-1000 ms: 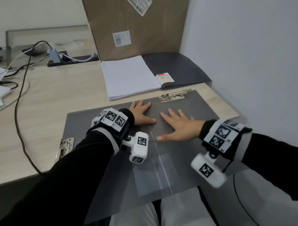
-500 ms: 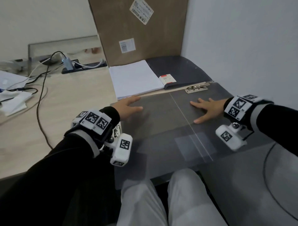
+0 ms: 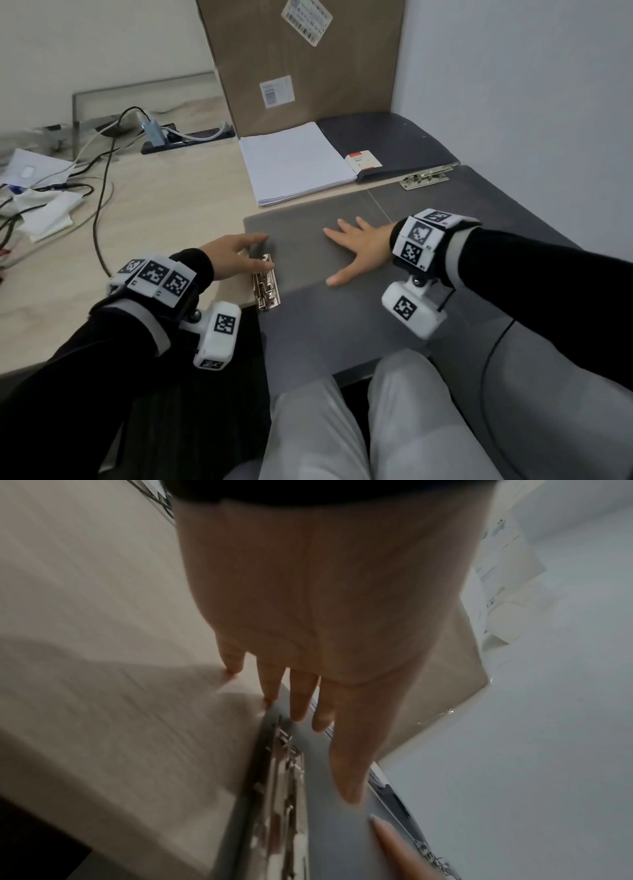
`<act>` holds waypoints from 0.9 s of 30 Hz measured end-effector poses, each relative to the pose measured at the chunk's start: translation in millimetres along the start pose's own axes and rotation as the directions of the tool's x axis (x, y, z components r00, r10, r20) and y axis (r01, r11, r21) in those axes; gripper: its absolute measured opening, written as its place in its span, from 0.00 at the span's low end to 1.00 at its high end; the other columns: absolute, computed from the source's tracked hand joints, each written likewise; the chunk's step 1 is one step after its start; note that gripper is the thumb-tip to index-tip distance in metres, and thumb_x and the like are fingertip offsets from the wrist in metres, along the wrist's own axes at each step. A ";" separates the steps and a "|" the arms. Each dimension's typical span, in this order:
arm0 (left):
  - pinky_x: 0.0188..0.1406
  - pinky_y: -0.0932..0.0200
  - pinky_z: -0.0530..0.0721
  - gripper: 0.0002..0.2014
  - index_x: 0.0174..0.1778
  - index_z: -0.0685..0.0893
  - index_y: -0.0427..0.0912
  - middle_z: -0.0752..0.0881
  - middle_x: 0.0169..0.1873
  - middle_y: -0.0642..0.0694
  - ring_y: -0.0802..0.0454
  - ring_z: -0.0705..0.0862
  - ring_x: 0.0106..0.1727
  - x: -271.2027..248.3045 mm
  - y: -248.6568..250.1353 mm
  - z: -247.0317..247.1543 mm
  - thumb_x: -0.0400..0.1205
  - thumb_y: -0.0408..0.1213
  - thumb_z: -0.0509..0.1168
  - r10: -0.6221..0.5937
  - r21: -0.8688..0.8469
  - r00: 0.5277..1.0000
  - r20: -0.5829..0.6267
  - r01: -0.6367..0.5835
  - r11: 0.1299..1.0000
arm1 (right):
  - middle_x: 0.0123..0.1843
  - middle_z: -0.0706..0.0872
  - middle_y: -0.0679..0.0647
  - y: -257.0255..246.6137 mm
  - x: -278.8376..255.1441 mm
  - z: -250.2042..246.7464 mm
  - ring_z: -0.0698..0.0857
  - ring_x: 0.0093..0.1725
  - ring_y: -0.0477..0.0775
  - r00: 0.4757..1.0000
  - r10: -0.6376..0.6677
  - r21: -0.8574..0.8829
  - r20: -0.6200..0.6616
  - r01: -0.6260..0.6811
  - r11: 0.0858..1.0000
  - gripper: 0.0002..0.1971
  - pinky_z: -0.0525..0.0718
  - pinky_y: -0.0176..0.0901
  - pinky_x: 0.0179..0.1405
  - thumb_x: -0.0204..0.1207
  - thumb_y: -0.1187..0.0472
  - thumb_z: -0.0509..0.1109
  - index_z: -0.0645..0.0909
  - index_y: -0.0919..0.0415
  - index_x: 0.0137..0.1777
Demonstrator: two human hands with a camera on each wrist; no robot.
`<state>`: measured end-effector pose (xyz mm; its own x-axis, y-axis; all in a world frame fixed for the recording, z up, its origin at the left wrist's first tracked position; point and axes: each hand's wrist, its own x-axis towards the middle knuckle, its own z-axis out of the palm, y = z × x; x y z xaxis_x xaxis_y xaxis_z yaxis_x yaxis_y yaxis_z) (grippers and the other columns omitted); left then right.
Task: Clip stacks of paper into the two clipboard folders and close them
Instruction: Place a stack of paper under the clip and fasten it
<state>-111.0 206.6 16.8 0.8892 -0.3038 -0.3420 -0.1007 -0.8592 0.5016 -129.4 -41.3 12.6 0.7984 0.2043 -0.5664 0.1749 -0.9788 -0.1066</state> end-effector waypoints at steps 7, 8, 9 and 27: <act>0.81 0.65 0.47 0.73 0.84 0.49 0.52 0.46 0.81 0.63 0.63 0.46 0.82 -5.3 -21.7 0.5 0.43 0.70 0.76 0.063 0.114 0.951 0.304 -0.102 0.988 | 0.83 0.26 0.47 -0.3 5.6 5.7 0.28 0.82 0.62 0.998 0.025 -0.036 0.057 -0.023 0.999 0.61 0.41 0.71 0.80 0.60 0.23 0.66 0.26 0.40 0.80; 0.83 0.60 0.46 0.77 0.83 0.47 0.53 0.43 0.81 0.64 0.63 0.44 0.83 -3.8 -23.5 1.0 0.37 0.75 0.72 0.060 0.155 0.948 0.313 -0.113 0.981 | 0.83 0.26 0.47 -0.4 5.7 5.2 0.27 0.82 0.61 0.998 0.027 -0.037 0.061 -0.025 0.999 0.61 0.41 0.72 0.80 0.60 0.23 0.66 0.26 0.40 0.80; 0.84 0.57 0.47 0.79 0.83 0.46 0.53 0.42 0.80 0.64 0.63 0.44 0.83 -2.2 -25.4 2.2 0.35 0.76 0.71 0.058 0.192 0.950 0.307 -0.121 0.974 | 0.83 0.25 0.46 -0.5 6.0 5.2 0.27 0.82 0.61 0.998 0.027 -0.037 0.063 -0.025 0.999 0.61 0.41 0.72 0.80 0.60 0.23 0.66 0.26 0.40 0.80; 0.77 0.57 0.65 0.29 0.55 0.85 0.60 0.81 0.65 0.53 0.59 0.75 0.70 -8.9 -20.2 -7.8 0.56 0.57 0.79 0.109 -0.368 0.992 0.064 -0.078 0.926 | 0.84 0.27 0.46 0.7 8.6 10.4 0.28 0.82 0.61 1.000 0.013 0.010 0.022 -0.013 1.000 0.61 0.42 0.70 0.81 0.60 0.25 0.68 0.28 0.40 0.81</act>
<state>-113.4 229.8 15.9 0.8426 -0.4213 -0.3354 0.0016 -0.6208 0.7840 -128.4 -40.3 -0.8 0.7875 0.1912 -0.5859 0.1583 -0.9815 -0.1075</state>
